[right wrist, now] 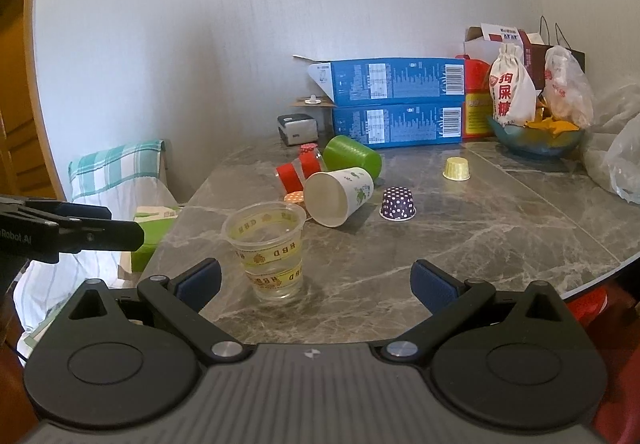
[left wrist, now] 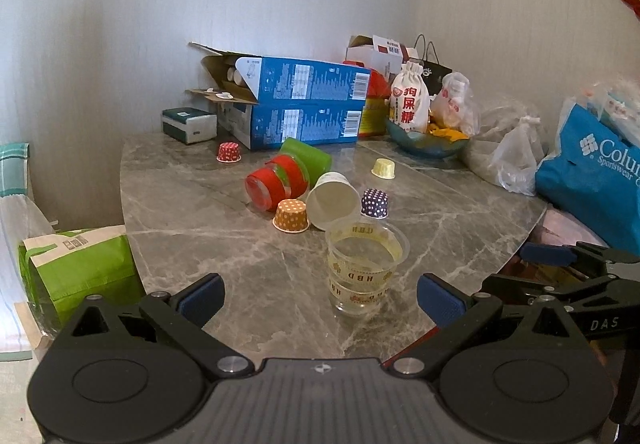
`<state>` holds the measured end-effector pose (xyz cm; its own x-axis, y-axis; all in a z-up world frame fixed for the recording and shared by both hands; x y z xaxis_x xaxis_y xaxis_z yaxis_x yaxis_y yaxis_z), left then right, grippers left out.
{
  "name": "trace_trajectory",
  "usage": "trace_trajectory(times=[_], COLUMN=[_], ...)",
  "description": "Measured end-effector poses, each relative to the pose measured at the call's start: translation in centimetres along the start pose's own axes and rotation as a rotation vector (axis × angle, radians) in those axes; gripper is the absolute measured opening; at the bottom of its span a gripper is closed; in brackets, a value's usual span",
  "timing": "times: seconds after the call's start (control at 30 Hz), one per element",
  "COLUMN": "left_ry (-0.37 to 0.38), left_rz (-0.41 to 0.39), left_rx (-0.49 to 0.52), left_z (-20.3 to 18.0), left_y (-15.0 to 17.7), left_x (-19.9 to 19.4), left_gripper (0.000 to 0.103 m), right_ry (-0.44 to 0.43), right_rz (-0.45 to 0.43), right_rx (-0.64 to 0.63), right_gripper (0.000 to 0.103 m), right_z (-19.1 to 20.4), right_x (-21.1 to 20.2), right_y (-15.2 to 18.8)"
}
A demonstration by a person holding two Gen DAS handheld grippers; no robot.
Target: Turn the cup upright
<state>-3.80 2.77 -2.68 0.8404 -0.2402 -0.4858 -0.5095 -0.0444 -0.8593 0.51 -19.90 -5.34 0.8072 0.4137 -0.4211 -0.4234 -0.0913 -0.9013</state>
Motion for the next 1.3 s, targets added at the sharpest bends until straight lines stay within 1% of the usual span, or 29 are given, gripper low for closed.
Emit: trace_trajectory(times=[0.53,1.3], left_ry=[-0.002,0.001], left_rz=[-0.023,-0.019], left_rx=[0.003,0.001], left_z=[-0.34,-0.43], left_y=[-0.18,0.0], left_x=[-0.51,-0.15], left_gripper=[0.103,0.103], right_ry=[-0.004,-0.009], right_rz=[0.004,0.001], right_rx=[0.011,0.013], right_gripper=[0.102,0.102], right_z=[-0.41,-0.43], right_x=[0.11,0.4], right_y=[-0.01,-0.06])
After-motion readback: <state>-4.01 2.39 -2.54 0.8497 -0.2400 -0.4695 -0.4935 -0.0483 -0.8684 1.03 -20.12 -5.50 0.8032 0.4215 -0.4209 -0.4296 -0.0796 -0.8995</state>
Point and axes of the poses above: each gripper's, at about its wrist camera, not at the fingertips, and x roughly the way its jaws point, z to its left, y to its underside, the point moved 4 cm from there along x, roughly the way its jaws point, and after that the axes turned 5 degrees about y, right-handed, at the moved point
